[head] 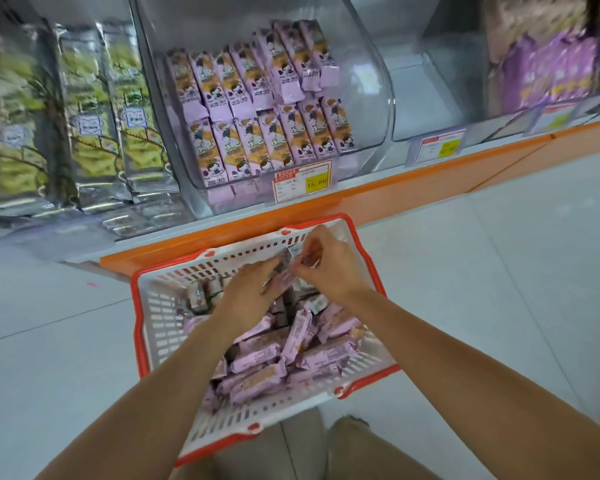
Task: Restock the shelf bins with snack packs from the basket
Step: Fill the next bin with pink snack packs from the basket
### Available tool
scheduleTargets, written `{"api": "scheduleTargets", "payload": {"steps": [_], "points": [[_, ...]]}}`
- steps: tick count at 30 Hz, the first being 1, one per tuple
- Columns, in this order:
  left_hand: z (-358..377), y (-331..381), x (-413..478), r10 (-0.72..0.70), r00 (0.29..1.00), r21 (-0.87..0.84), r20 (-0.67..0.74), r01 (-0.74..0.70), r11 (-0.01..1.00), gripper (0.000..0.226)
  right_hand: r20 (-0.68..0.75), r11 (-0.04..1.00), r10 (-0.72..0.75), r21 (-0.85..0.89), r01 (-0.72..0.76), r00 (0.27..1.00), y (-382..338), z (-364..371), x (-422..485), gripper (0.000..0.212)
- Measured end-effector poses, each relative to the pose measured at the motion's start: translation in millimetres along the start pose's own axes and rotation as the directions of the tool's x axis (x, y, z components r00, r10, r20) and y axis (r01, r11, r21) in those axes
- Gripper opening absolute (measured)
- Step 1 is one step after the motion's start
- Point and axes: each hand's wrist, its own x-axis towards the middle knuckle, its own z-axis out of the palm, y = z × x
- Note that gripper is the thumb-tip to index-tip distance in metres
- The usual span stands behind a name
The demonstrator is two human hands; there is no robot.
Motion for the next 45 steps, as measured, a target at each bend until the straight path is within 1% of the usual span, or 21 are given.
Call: {"api": "scheduleTargets", "payload": {"steps": [2, 4, 6, 7, 10, 12, 14, 15, 16, 17, 19, 20, 21, 22, 23, 27, 31, 34, 37, 40, 45], "points": [[-12, 19, -2, -0.049, 0.999, -0.164, 0.001, 0.048, 0.985, 0.04, -0.005, 0.998, -0.048, 0.047, 0.048, 0.999, -19, -17, -3, 0.029], [-25, 35, -4, -0.085, 0.996, -0.265, 0.004, 0.083, 0.961, 0.031, -0.007, 0.986, -0.078, 0.145, 0.078, 0.997, -37, -31, -7, 0.032], [-36, 49, -8, -0.123, 0.992, -0.407, -0.001, 0.112, 0.906, 0.021, -0.016, 0.96, -0.098, 0.264, 0.099, 0.995, -50, -43, -11, 0.038], [-43, 55, -10, -0.157, 0.988, -0.48, 0.003, 0.139, 0.866, 0.016, -0.021, 0.954, -0.106, 0.281, 0.107, 0.994, -53, -48, -14, 0.043], [-60, 69, -18, -0.211, 0.977, -0.616, -0.013, 0.158, 0.771, 0.016, 0.04, 0.97, -0.121, 0.215, 0.11, 0.992, -58, -58, -25, 0.05], [-72, 79, -23, -0.218, 0.976, -0.668, -0.019, 0.15, 0.729, 0.022, 0.097, 0.977, -0.134, 0.18, 0.115, 0.986, -59, -60, -32, 0.045], [-81, 87, -25, -0.221, 0.975, -0.687, -0.032, 0.139, 0.714, 0.022, 0.105, 0.978, -0.164, 0.149, 0.148, 0.981, -66, -62, -38, 0.037], [-85, 92, -27, -0.217, 0.975, -0.672, -0.05, 0.128, 0.73, 0.019, 0.098, 0.977, -0.172, 0.147, 0.157, 0.98, -71, -63, -40, 0.033], [-90, 96, -30, -0.214, 0.974, -0.628, -0.08, 0.117, 0.769, 0.015, 0.086, 0.974, -0.175, 0.161, 0.159, 0.981, -77, -66, -42, 0.031], [-95, 99, -32, -0.203, 0.969, -0.537, -0.141, 0.098, 0.838, 0.014, 0.065, 0.971, -0.175, 0.178, 0.161, 0.983, -83, -69, -42, 0.029], [-106, 101, -38, -0.114, 0.938, -0.217, -0.329, 0.042, 0.975, 0.021, 0.013, 0.964, -0.186, 0.195, 0.18, 0.982, -96, -78, -42, 0.028], [-114, 102, -41, -0.023, 0.909, -0.019, -0.416, 0.016, 1.0, 0.024, -0.011, 0.963, -0.197, 0.186, 0.195, 0.98, -103, -83, -41, 0.028], [-121, 102, -44, 0.071, 0.876, 0.159, -0.477, 0.007, 0.987, 0.028, -0.032, 0.963, -0.208, 0.169, 0.21, 0.978, -110, -87, -38, 0.027], [-128, 104, -46, 0.143, 0.85, 0.294, -0.507, 0.015, 0.956, 0.035, -0.05, 0.964, -0.216, 0.148, 0.222, 0.975, -117, -92, -35, 0.025], [-136, 104, -47, 0.18, 0.848, 0.381, -0.499, 0.028, 0.924, 0.042, -0.071, 0.965, -0.224, 0.125, 0.232, 0.972, -125, -95, -30, 0.023], [-159, 92, -45, 0.169, 0.92, 0.606, -0.352, 0.087, 0.79, 0.071, -0.137, 0.969, -0.247, -0.007, 0.248, 0.959, -147, -100, -11, 0.019], [-164, 84, -43, 0.061, 0.967, 0.712, -0.248, 0.139, 0.688, 0.079, -0.206, 0.971, -0.229, -0.117, 0.209, 0.951, -150, -98, 10, 0.02], [-160, 77, -39, 0.048, 0.967, 0.75, -0.252, 0.163, 0.641, 0.084, -0.23, 0.964, -0.243, -0.162, 0.209, 0.943, -154, -97, 29, 0.017], [-154, 74, -35, 0.077, 0.939, 0.728, -0.336, 0.207, 0.653, 0.086, -0.242, 0.948, -0.287, -0.211, 0.239, 0.927, -157, -97, 52, 0.014], [-148, 74, -31, 0.05, 0.934, 0.717, -0.353, 0.236, 0.655, 0.086, -0.247, 0.928, -0.309, -0.289, 0.235, 0.918, -159, -99, 73, 0.012], [-143, 73, -26, 0.049, 0.91, 0.689, -0.411, 0.275, 0.67, 0.089, -0.22, 0.906, -0.333, -0.344, 0.247, 0.917, -161, -98, 109, 0.012]]}}
